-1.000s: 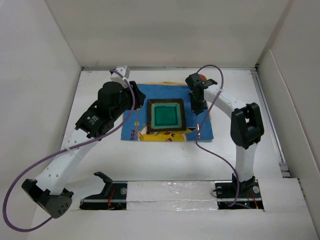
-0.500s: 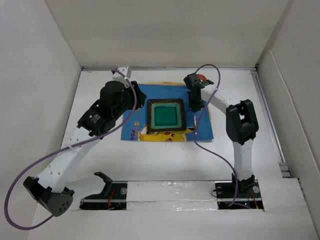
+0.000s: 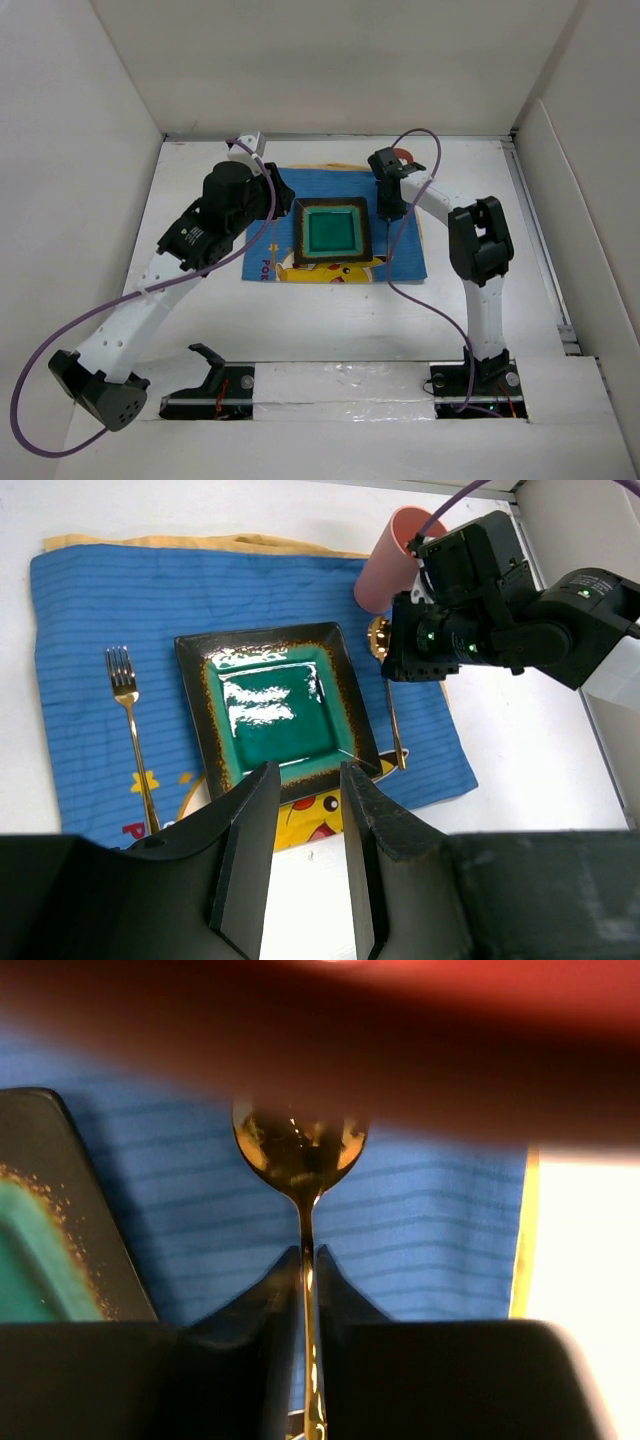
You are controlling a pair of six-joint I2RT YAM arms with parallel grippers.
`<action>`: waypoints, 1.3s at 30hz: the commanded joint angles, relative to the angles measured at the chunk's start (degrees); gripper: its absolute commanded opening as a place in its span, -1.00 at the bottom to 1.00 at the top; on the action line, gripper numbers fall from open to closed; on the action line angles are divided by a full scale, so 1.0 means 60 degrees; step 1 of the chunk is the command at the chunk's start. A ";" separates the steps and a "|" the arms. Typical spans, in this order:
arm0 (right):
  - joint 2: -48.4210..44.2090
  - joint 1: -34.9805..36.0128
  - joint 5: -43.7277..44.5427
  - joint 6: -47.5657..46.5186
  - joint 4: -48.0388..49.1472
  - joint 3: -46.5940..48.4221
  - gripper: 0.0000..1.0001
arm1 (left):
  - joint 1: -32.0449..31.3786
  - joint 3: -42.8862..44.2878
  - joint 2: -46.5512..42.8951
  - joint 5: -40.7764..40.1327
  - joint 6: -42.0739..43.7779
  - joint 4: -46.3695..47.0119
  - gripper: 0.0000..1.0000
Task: Set the dinner table for one person
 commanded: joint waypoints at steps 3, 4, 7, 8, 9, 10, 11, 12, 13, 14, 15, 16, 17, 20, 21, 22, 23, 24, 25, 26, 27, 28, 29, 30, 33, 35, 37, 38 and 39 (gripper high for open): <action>-0.0332 0.0139 0.0364 0.0170 0.0478 0.0058 -0.34 | 0.0012 0.0043 0.0141 0.0041 0.0051 0.0429 -0.44; -0.0449 0.0140 0.0393 0.0213 0.0477 0.0014 -0.29 | 0.0012 0.0087 0.0200 0.0012 0.0109 0.0415 -0.44; -0.1049 0.0140 0.0307 0.0345 0.0361 -0.0074 -0.16 | 0.0012 0.0364 0.0317 -0.0163 0.0212 0.0269 -0.43; -0.1240 0.0227 0.0262 0.0389 0.0331 -0.0190 -0.14 | 0.0012 0.0641 0.0346 -0.0207 0.0227 0.0181 -0.43; -0.1778 0.0228 0.0204 0.0419 0.0331 -0.0264 -0.08 | 0.0012 0.0818 0.0405 -0.0251 0.0241 0.0122 -0.42; -0.2073 0.0315 0.0145 0.0521 0.0346 -0.0366 -0.03 | 0.0012 0.0965 0.0478 -0.0310 0.0256 0.0006 -0.41; -0.2410 0.0446 0.0116 0.0565 0.0389 -0.0614 0.01 | 0.0012 0.1213 0.0493 -0.0339 0.0270 -0.0025 -0.39; -0.2776 0.0448 0.0043 0.0623 0.0506 -0.0761 0.11 | 0.0012 0.1317 0.0508 -0.0368 0.0285 -0.0054 -0.38; -0.3882 0.0694 -0.0190 0.0769 0.0782 -0.1227 0.24 | 0.0012 0.1550 0.0522 -0.0354 0.0300 -0.0040 -0.30; -0.4690 0.0798 -0.0308 0.0930 0.0945 -0.1376 0.27 | 0.0012 0.1610 0.0551 -0.0340 0.0285 -0.0054 -0.24; -0.4698 0.0799 -0.0309 0.0932 0.0946 -0.1378 0.27 | 0.0012 0.1669 0.0552 -0.0339 0.0285 -0.0054 -0.24; -0.5134 0.0799 -0.0353 0.1019 0.1265 -0.1697 0.35 | 0.0012 0.1698 0.0552 -0.0296 0.0285 -0.0040 -0.20; -0.5979 0.0901 -0.0426 0.1150 0.1471 -0.1860 0.38 | 0.0012 0.1757 0.0566 -0.0238 0.0300 -0.0054 -0.15; -0.7345 0.0989 0.0169 0.1414 0.2540 -0.2373 0.50 | 0.0012 0.1976 0.0581 -0.0237 0.0329 -0.0127 0.07; -0.8321 0.0990 0.0507 0.1546 0.2804 -0.2490 0.55 | 0.0012 0.2136 0.0581 -0.0280 0.0329 -0.0127 0.12; -0.8839 0.0990 0.0801 0.1677 0.3401 -0.2636 0.67 | 0.0012 0.2254 0.0581 -0.0368 0.0329 -0.0142 0.15; -0.9381 0.0990 0.1282 0.1766 0.3799 -0.3000 0.72 | 0.0012 0.2371 0.0552 -0.0644 0.0329 -0.0142 0.23; -1.0387 0.0903 0.1476 0.1839 0.4513 -0.3178 0.79 | 0.0012 0.2590 0.0508 -0.0894 0.0300 -0.0142 0.26; -1.0832 0.0771 0.1739 0.1927 0.4810 -0.3368 0.99 | 0.0012 0.2665 0.0479 -0.1244 0.0227 -0.0157 0.29; -1.1257 0.0668 0.2133 0.2000 0.5060 -0.3674 1.00 | 0.0012 0.2694 0.0290 -0.1726 0.0198 0.0032 0.42; -1.1566 0.0566 0.2340 0.2001 0.5207 -0.3750 1.00 | 0.0012 0.2709 0.0201 -0.2007 0.0197 0.0106 0.52; -1.2047 0.0318 0.2574 0.2059 0.5049 -0.3736 1.00 | 0.0012 0.2724 0.0099 -0.2256 0.0183 0.0208 0.55; -1.2168 0.0185 0.3011 0.2263 0.4801 -0.3664 1.00 | 0.0012 0.2695 -0.0120 -0.2780 0.0241 0.0311 0.65; -1.2314 0.0068 0.3175 0.2337 0.4335 -0.3532 1.00 | 0.0012 0.2709 -0.0195 -0.3090 0.0270 0.0356 0.70; -1.2579 -0.0575 0.3091 0.2279 0.3863 -0.3706 1.00 | 0.0012 0.2491 -0.0706 -0.4247 0.0460 0.0545 0.84; -1.2449 -0.0795 0.2915 0.2439 0.3439 -0.3736 1.00 | 0.0012 0.2213 -0.0882 -0.4381 0.0636 0.0720 0.84; -1.2360 -0.0972 0.2695 0.2703 0.2997 -0.3852 1.00 | 0.0012 0.1978 -0.0957 -0.4412 0.0725 0.0649 0.85; -1.2302 -0.1060 0.2316 0.2748 0.2997 -0.3926 1.00 | 0.0012 0.1933 -0.0943 -0.4397 0.0681 0.0489 0.85; -1.2229 -0.1177 0.2139 0.2777 0.2983 -0.3970 1.00 | 0.0012 0.1832 -0.0942 -0.4354 0.0652 0.0415 0.85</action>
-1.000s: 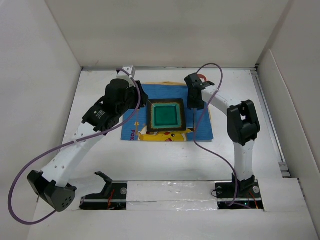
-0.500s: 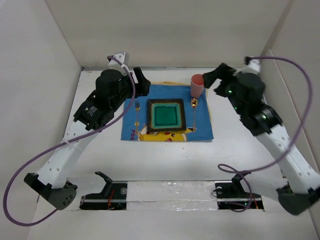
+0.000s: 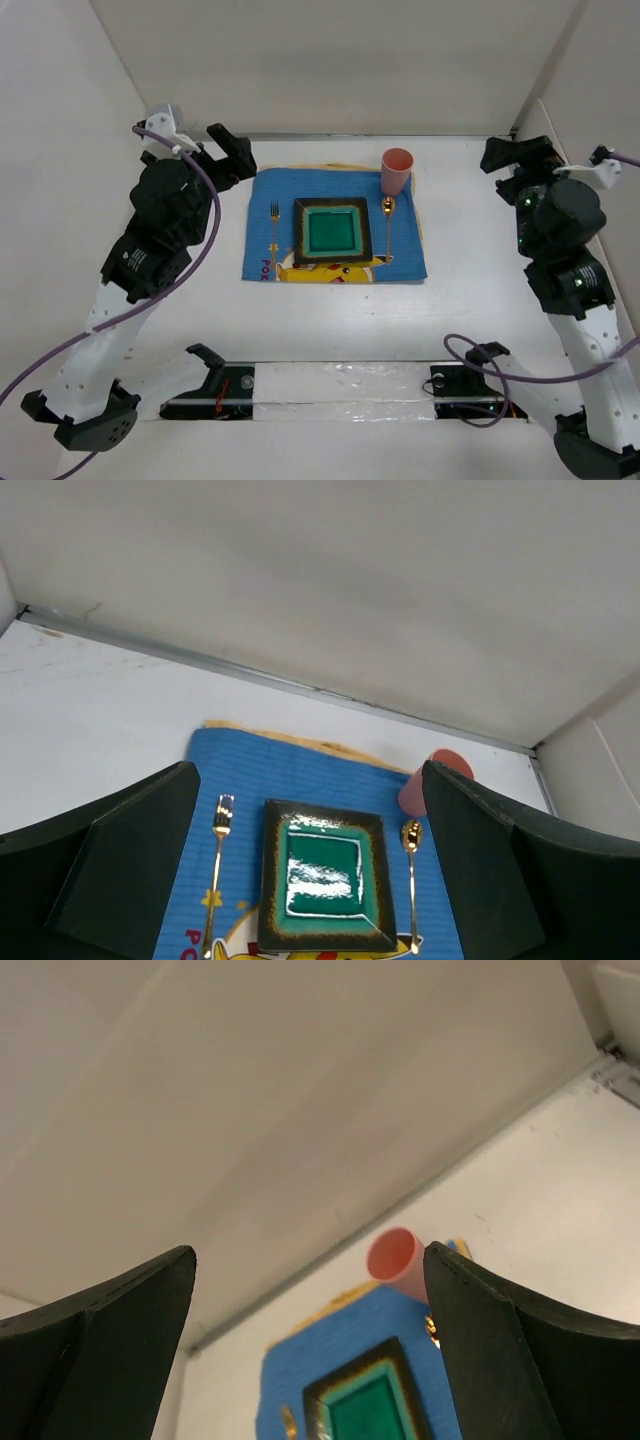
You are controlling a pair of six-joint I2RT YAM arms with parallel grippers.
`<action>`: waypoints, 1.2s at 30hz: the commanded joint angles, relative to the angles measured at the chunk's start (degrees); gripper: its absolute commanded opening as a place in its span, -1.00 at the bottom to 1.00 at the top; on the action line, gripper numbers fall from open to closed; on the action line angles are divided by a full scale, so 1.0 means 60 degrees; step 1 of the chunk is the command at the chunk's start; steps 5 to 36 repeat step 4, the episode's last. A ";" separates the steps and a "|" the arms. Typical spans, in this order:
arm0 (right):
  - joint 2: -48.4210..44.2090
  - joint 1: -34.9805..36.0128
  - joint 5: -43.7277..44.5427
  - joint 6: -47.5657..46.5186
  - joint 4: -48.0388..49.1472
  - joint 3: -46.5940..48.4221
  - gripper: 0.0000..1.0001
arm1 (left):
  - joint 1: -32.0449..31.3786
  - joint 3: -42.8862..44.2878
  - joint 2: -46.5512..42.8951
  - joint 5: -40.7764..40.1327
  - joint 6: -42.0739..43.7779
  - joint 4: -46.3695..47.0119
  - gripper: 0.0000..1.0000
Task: Set the dinner table for one person
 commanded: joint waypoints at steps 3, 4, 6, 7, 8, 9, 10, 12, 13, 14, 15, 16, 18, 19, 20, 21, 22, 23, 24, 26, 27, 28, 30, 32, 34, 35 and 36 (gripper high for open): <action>0.0427 -0.0312 -0.0827 0.0326 -0.0318 -0.0317 1.00 | 0.0001 -0.0323 0.0085 -0.0338 -0.0012 -0.0023 0.85; 0.0457 -0.0312 -0.0886 0.0282 -0.0302 -0.0288 1.00 | 0.0001 -0.0279 0.0129 -0.0323 -0.0143 -0.0111 0.87; 0.0457 -0.0312 -0.0886 0.0282 -0.0302 -0.0288 1.00 | 0.0001 -0.0279 0.0129 -0.0323 -0.0143 -0.0111 0.87; 0.0457 -0.0312 -0.0886 0.0282 -0.0302 -0.0288 1.00 | 0.0001 -0.0279 0.0129 -0.0323 -0.0143 -0.0111 0.87; 0.0457 -0.0312 -0.0886 0.0282 -0.0302 -0.0288 1.00 | 0.0001 -0.0279 0.0129 -0.0323 -0.0143 -0.0111 0.87; 0.0457 -0.0312 -0.0886 0.0282 -0.0302 -0.0288 1.00 | 0.0001 -0.0279 0.0129 -0.0323 -0.0143 -0.0111 0.87; 0.0457 -0.0312 -0.0886 0.0282 -0.0302 -0.0288 1.00 | 0.0001 -0.0279 0.0129 -0.0323 -0.0143 -0.0111 0.87; 0.0457 -0.0312 -0.0886 0.0282 -0.0302 -0.0288 1.00 | 0.0001 -0.0279 0.0129 -0.0323 -0.0143 -0.0111 0.87; 0.0457 -0.0312 -0.0886 0.0282 -0.0302 -0.0288 1.00 | 0.0001 -0.0279 0.0129 -0.0323 -0.0143 -0.0111 0.87; 0.0457 -0.0312 -0.0886 0.0282 -0.0302 -0.0288 1.00 | 0.0001 -0.0279 0.0129 -0.0323 -0.0143 -0.0111 0.87; 0.0457 -0.0312 -0.0886 0.0282 -0.0302 -0.0288 1.00 | 0.0001 -0.0279 0.0129 -0.0323 -0.0143 -0.0111 0.87; 0.0457 -0.0312 -0.0886 0.0282 -0.0302 -0.0288 1.00 | 0.0001 -0.0279 0.0129 -0.0323 -0.0143 -0.0111 0.87; 0.0457 -0.0312 -0.0886 0.0282 -0.0302 -0.0288 1.00 | 0.0001 -0.0279 0.0129 -0.0323 -0.0143 -0.0111 0.87; 0.0457 -0.0312 -0.0886 0.0282 -0.0302 -0.0288 1.00 | 0.0001 -0.0279 0.0129 -0.0323 -0.0143 -0.0111 0.87; 0.0457 -0.0312 -0.0886 0.0282 -0.0302 -0.0288 1.00 | 0.0001 -0.0279 0.0129 -0.0323 -0.0143 -0.0111 0.87; 0.0457 -0.0312 -0.0886 0.0282 -0.0302 -0.0288 1.00 | 0.0001 -0.0279 0.0129 -0.0323 -0.0143 -0.0111 0.87; 0.0457 -0.0312 -0.0886 0.0282 -0.0302 -0.0288 1.00 | 0.0001 -0.0279 0.0129 -0.0323 -0.0143 -0.0111 0.87; 0.0457 -0.0312 -0.0886 0.0282 -0.0302 -0.0288 1.00 | 0.0001 -0.0279 0.0129 -0.0323 -0.0143 -0.0111 0.87; 0.0457 -0.0312 -0.0886 0.0282 -0.0302 -0.0288 1.00 | 0.0001 -0.0279 0.0129 -0.0323 -0.0143 -0.0111 0.87; 0.0457 -0.0312 -0.0886 0.0282 -0.0302 -0.0288 1.00 | 0.0001 -0.0279 0.0129 -0.0323 -0.0143 -0.0111 0.87; 0.0457 -0.0312 -0.0886 0.0282 -0.0302 -0.0288 1.00 | 0.0001 -0.0279 0.0129 -0.0323 -0.0143 -0.0111 0.87; 0.0457 -0.0312 -0.0886 0.0282 -0.0302 -0.0288 1.00 | 0.0001 -0.0279 0.0129 -0.0323 -0.0143 -0.0111 0.87; 0.0457 -0.0312 -0.0886 0.0282 -0.0302 -0.0288 1.00 | 0.0001 -0.0279 0.0129 -0.0323 -0.0143 -0.0111 0.87; 0.0457 -0.0312 -0.0886 0.0282 -0.0302 -0.0288 1.00 | 0.0001 -0.0279 0.0129 -0.0323 -0.0143 -0.0111 0.87; 0.0457 -0.0312 -0.0886 0.0282 -0.0302 -0.0288 1.00 | 0.0001 -0.0279 0.0129 -0.0323 -0.0143 -0.0111 0.87; 0.0457 -0.0312 -0.0886 0.0282 -0.0302 -0.0288 1.00 | 0.0001 -0.0279 0.0129 -0.0323 -0.0143 -0.0111 0.87; 0.0457 -0.0312 -0.0886 0.0282 -0.0302 -0.0288 1.00 | 0.0001 -0.0279 0.0129 -0.0323 -0.0143 -0.0111 0.87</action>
